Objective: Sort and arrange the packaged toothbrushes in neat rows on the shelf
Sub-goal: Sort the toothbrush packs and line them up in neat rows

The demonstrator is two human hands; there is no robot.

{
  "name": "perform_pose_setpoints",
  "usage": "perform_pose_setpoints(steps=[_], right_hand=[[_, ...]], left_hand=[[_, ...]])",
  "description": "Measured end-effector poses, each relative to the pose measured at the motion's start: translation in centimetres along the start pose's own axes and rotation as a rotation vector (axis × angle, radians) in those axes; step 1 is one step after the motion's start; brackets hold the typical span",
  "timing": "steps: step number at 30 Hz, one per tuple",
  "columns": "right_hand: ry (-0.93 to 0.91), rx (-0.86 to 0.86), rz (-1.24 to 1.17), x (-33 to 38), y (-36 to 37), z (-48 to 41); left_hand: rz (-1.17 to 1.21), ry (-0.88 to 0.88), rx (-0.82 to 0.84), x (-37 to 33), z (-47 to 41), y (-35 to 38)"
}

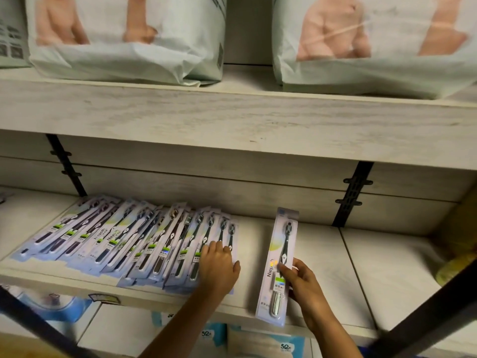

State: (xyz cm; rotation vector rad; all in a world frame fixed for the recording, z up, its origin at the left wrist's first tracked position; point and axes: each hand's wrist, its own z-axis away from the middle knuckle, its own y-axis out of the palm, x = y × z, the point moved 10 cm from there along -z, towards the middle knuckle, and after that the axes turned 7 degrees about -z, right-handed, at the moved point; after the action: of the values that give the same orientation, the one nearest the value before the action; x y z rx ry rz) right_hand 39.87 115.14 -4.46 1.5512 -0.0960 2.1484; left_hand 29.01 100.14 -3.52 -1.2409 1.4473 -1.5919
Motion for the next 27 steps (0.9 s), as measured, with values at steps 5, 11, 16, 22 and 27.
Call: perform_pose_setpoints(steps=[5,11,16,22,27], right_hand=[[-0.011,0.007,0.005,0.1,0.0,0.2],[-0.022,0.002,0.017,0.5,-0.1,0.5],[-0.030,-0.006,0.043,0.4,0.0,0.5],[-0.057,-0.027,0.069,0.7,-0.7,-0.1],[-0.077,-0.060,0.164,1.2,-2.0,-0.8]], left_hand=[[-0.177,0.060,0.046,-0.4,-0.7,1.9],[-0.190,0.062,0.019,0.3,-0.5,2.5],[-0.065,-0.001,-0.040,1.0,-0.6,2.2],[0.309,-0.081,-0.227,1.9,-0.5,0.5],[0.537,-0.097,-0.316,1.9,0.6,-0.7]])
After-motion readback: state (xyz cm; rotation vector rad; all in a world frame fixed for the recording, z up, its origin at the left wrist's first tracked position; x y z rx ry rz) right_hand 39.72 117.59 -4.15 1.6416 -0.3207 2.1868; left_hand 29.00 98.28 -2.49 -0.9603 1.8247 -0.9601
